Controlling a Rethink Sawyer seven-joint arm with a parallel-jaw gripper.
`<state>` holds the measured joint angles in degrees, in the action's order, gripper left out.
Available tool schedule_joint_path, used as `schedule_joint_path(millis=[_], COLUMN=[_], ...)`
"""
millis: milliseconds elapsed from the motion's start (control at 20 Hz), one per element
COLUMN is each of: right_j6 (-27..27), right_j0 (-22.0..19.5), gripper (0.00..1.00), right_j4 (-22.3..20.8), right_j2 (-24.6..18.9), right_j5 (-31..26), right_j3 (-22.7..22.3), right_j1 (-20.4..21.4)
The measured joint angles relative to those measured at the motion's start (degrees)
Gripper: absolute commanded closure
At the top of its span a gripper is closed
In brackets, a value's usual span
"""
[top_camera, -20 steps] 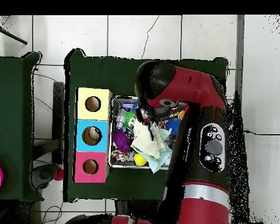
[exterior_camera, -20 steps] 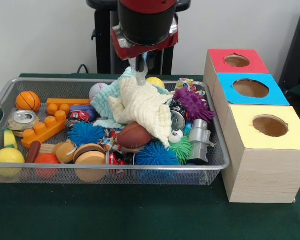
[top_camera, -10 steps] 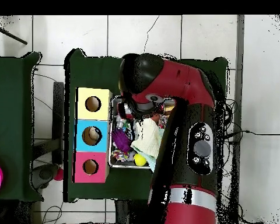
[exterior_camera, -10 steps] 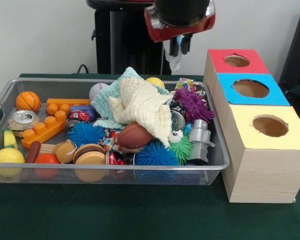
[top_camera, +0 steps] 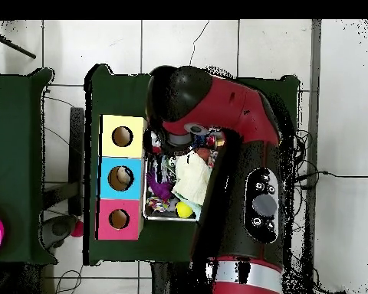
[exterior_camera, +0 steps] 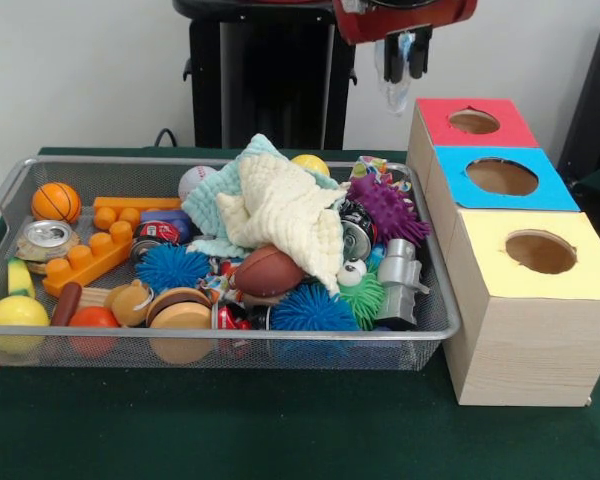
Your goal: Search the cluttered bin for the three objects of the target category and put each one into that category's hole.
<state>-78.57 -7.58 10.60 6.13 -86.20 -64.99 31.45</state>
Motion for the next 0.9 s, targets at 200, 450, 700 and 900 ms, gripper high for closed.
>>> schedule_joint_path(millis=[200, 450, 700, 900], right_j6=[-0.2, -0.2, -0.2, -0.2], right_j0=[0.0, -0.3, -1.0, -1.9], gripper=[1.0, 1.0, 1.0, 1.0], right_j4=[2.5, 3.3, 4.0, 5.0], right_j2=[0.0, 0.0, 0.0, -0.2], right_j5=[1.5, 7.3, 16.8, 22.9], right_j3=[-3.2, -8.2, -15.2, -19.9], right_j1=[1.6, 3.4, 5.1, 6.2])
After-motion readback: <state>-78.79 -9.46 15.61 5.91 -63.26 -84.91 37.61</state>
